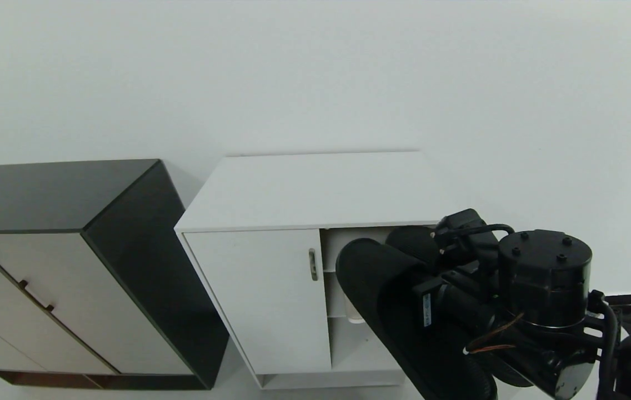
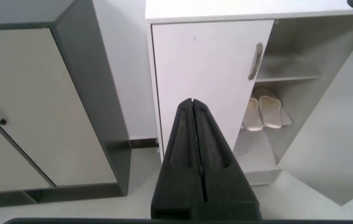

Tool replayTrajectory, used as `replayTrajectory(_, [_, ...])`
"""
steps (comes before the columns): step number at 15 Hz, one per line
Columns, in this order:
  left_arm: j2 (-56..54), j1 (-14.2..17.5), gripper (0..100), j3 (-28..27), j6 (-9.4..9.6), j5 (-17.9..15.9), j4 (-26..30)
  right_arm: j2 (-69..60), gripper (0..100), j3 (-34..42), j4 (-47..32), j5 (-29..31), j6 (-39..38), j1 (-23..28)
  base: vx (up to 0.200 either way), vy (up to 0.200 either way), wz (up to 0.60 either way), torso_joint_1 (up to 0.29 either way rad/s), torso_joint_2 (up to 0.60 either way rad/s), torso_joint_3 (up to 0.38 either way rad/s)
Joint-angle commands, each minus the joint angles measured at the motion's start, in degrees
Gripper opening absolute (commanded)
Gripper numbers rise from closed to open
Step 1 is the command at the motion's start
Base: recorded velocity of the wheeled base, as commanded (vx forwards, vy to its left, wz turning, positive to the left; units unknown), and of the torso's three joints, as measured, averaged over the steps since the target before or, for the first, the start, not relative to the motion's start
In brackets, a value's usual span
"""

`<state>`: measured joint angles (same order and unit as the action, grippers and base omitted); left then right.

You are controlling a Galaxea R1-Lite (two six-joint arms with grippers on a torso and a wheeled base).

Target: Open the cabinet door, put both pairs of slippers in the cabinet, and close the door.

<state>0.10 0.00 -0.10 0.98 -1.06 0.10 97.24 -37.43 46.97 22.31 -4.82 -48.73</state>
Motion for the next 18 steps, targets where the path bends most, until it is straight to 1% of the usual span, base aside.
replayTrajectory(1, [0.0,0.0,0,0.0,-0.01,0.0,0.0,0.1,0,0.1,0.0,0.0,0.0,-0.1,0.0,0.0,0.0,-0.159,0.4,0.212])
replayTrajectory(11, [0.0,0.0,0,0.0,-0.01,0.0,0.0,0.5,0,0.3,0.1,-0.1,0.0,-0.1,0.0,0.0,0.0,-0.219,0.52,0.307])
replayTrajectory(18, [0.0,0.0,0,0.0,-0.01,0.0,0.0,0.6,0,0.4,0.1,-0.1,0.0,0.0,0.0,0.0,0.0,-0.184,0.5,0.317])
